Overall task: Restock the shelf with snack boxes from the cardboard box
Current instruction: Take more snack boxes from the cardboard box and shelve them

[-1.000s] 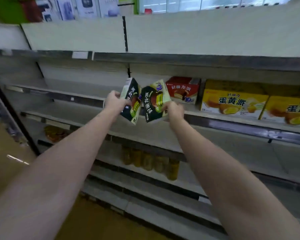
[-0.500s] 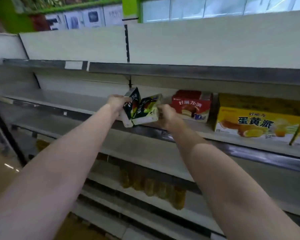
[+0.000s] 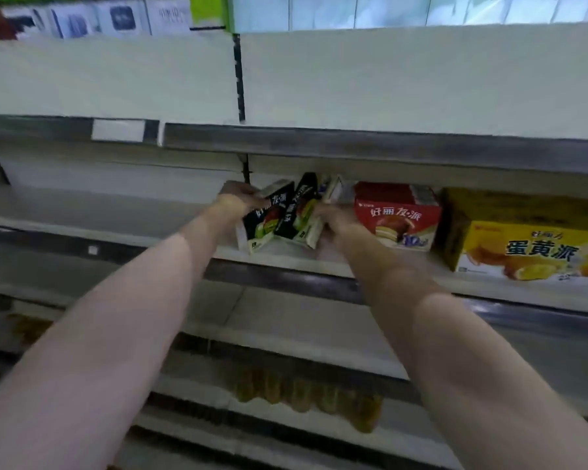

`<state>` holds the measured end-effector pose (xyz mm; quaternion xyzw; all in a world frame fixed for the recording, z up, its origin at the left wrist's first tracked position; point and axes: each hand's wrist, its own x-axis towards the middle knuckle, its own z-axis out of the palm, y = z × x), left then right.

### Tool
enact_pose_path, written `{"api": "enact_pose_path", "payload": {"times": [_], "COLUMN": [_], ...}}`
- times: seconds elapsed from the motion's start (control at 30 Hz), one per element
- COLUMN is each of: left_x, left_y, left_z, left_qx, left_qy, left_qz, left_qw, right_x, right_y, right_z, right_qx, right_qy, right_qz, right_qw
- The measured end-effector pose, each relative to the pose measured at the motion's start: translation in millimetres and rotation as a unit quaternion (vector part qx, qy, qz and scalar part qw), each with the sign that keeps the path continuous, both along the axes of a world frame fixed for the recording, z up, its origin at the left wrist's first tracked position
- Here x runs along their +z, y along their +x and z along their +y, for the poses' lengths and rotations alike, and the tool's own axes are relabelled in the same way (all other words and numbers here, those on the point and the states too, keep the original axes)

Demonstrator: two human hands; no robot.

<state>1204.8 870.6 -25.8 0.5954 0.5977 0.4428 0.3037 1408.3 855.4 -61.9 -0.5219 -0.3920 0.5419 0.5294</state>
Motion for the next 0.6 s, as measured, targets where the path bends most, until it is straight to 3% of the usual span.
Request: {"api": "enact_pose_path", "payload": {"times": [0.1, 0.2, 0.3, 0.4, 0.5, 0.6], "left_x": [-2.2, -7.0, -15.9, -25.5, -30.2, -33.3], "left_y": [-6.2, -16.3, -27.5, -35.2, -37.1, -37.0], "left_z": [25.2, 45.3, 72.8, 93.8, 110.6, 122.0], "left_qx": [0.031, 0.041, -0.014, -0.041, -0.021, 0.014], "left_qy": [0.004, 0.034, 0.065, 0.1, 0.134, 0.085], "left_qz": [0.169, 0.266, 0.263, 0.202, 0.182, 0.204], "left_qw": [0.985, 0.963, 0.963, 0.973, 0.974, 0.975], "right_x": [-5.3, -5.6, -3.0, 2.9, 5.1, 6.7], "right_y": [-7.8, -14.6, -10.5, -7.5, -9.9, -13.7], "right_z": [17.8, 23.3, 27.6, 36.0, 44.9, 48.2], "right_qx": [-0.021, -0.037, -0.005, 0.007, 0.0, -0.008], "right_qy": [0.006, -0.011, -0.028, -0.031, -0.033, -0.05], "right_qz": [-0.05, -0.077, -0.089, -0.117, -0.158, -0.185], "right_qw": [0.998, 0.996, 0.996, 0.993, 0.987, 0.981]}}
